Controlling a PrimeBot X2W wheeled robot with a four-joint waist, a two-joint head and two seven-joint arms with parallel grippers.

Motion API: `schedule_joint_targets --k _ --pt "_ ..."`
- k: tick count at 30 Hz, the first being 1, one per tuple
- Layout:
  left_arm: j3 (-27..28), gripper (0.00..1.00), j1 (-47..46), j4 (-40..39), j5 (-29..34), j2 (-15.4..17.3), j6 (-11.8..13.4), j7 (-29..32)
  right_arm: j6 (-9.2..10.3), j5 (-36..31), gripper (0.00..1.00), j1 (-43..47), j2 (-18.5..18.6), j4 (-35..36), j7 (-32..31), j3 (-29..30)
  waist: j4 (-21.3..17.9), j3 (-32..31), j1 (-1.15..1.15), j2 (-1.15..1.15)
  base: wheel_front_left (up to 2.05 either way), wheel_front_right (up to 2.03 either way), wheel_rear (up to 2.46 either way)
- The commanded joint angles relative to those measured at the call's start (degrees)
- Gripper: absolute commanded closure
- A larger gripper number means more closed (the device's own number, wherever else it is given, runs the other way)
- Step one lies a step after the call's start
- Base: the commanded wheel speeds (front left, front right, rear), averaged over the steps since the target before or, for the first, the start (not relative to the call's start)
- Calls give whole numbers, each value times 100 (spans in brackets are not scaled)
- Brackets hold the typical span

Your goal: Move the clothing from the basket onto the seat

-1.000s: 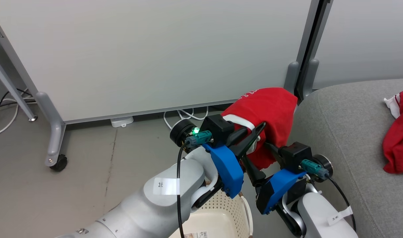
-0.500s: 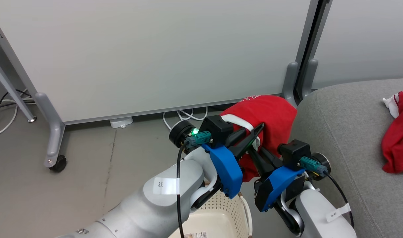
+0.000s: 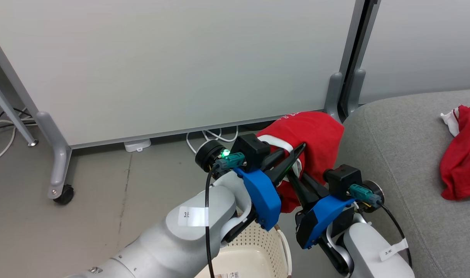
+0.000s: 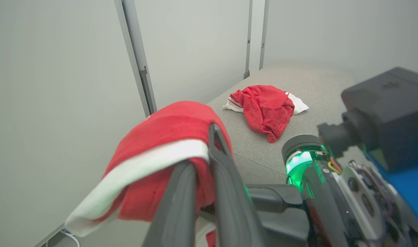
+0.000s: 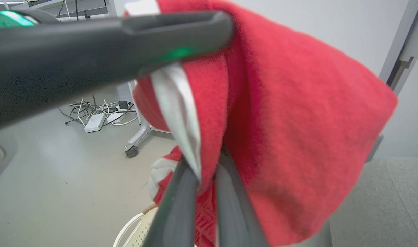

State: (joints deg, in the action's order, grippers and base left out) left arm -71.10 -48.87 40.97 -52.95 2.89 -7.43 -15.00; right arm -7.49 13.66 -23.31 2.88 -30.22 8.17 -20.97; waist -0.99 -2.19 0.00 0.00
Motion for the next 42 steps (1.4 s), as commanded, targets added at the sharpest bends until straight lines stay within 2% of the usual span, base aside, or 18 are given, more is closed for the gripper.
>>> schedule_joint_targets --k 1,10,11,12,13,14,20,24,28,42 --pt "38 100 -15 33 0 -2 -7 -27 -1 55 100 35 1 10 33 -41 -7 -5 0 0 0 0 0" --pt "83 100 14 77 9 -2 -7 -27 -1 88 100 41 1 0 43 -105 -46 -11 0 0 0 0 0" --pt "92 92 21 81 13 -2 -7 -27 -1 88 100 38 1 -3 47 -107 -48 -12 0 0 0 0 0" --pt "101 55 29 85 22 -1 -7 -27 -1 83 100 36 1 -3 48 -108 -50 -12 0 0 0 0 0" --pt "108 10 35 90 37 -1 -7 -27 -1 76 100 33 1 -4 52 -104 -51 -12 0 0 0 0 0" --pt "113 0 44 93 50 -2 -7 -27 -1 70 100 30 1 -4 54 -95 -51 -12 0 0 0 0 0" --pt "174 0 146 110 147 -2 -7 -26 -1 33 100 42 1 14 96 -41 -50 -23 0 0 0 0 0" --pt "444 0 270 87 351 3 -7 -22 -1 20 100 75 1 39 116 6 -22 -25 0 0 0 0 0" --pt "957 0 598 -141 813 117 32 -22 -1 -28 100 111 1 65 131 78 11 -21 0 0 0 0 0" --pt "3215 0 2882 -1827 2489 1018 148 -22 -1 -166 100 273 1 273 90 294 91 36 0 0 0 0 0"
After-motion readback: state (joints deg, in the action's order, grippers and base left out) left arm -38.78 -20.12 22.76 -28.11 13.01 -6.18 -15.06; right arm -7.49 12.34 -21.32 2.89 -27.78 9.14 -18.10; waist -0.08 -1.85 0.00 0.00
